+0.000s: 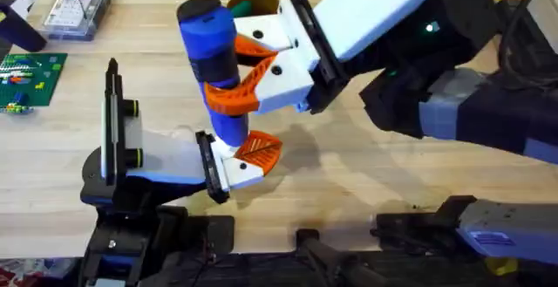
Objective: Pick up the gripper from the table and insert it into the empty holder that is missing its gripper. Then pick up a screw, insert it into the mounting hole, and use the screwdriver to tighten it. Finally, clean up the table by picking up the vegetable and placing it into the bucket.
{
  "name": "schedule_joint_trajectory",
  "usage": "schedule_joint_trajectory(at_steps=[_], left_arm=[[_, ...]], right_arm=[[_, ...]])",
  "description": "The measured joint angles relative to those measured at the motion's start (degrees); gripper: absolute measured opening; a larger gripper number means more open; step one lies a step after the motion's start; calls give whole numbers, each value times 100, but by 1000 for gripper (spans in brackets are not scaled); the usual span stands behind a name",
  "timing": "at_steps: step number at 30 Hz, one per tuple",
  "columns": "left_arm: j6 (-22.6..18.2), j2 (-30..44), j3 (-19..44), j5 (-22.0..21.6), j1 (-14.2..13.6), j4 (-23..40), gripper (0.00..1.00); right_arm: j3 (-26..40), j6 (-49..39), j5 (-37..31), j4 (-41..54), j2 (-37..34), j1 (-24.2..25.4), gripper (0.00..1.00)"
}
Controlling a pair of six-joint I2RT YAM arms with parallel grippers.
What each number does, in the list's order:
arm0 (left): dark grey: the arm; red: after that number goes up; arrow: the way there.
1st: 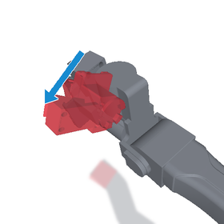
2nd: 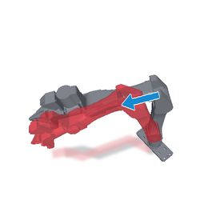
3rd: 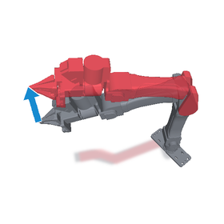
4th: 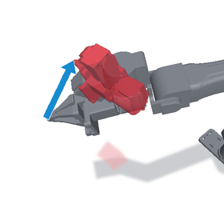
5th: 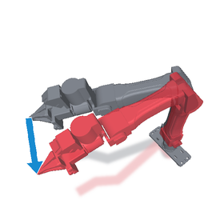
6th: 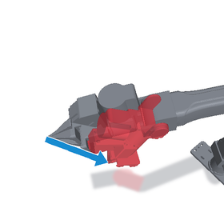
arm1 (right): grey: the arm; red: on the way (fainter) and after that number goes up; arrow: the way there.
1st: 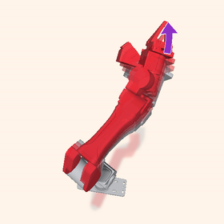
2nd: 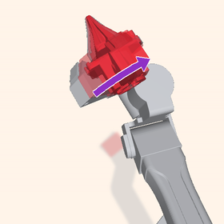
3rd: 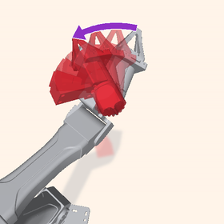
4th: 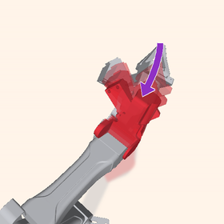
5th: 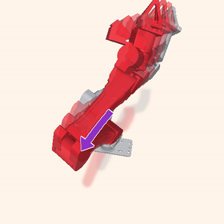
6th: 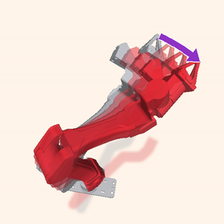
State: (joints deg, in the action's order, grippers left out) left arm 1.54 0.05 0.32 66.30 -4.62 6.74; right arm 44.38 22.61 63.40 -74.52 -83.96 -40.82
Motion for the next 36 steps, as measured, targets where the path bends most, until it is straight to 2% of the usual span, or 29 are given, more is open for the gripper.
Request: schedule_joint_trajectory(at_steps=[12, 16, 19, 23, 26, 34, 36], left_arm=[[-18, -1, 7, 4, 0, 0, 11], [-25, 0, 15, -26, 0, 12, 11], [-24, -1, 15, -17, 0, 13, 11], [-24, -1, 15, -14, 0, 13, 11], [-24, -1, 15, -13, 0, 13, 11], [-24, -1, 15, -11, 0, 13, 11], [-26, -1, 15, -12, 0, 13, 11]], right_arm=[[204, 188, 196, 156, -21, 82, 26], [713, 526, 383, 204, -154, 290, 25], [1483, 751, 384, 273, -160, 575, 25], [2568, 801, 430, 1203, -82, 857, 25], [3029, 595, 545, 2110, -13, 883, 25], [3220, -267, 681, 4084, 4, 986, 25], [3256, -627, 614, 4914, 7, 1121, 25]])
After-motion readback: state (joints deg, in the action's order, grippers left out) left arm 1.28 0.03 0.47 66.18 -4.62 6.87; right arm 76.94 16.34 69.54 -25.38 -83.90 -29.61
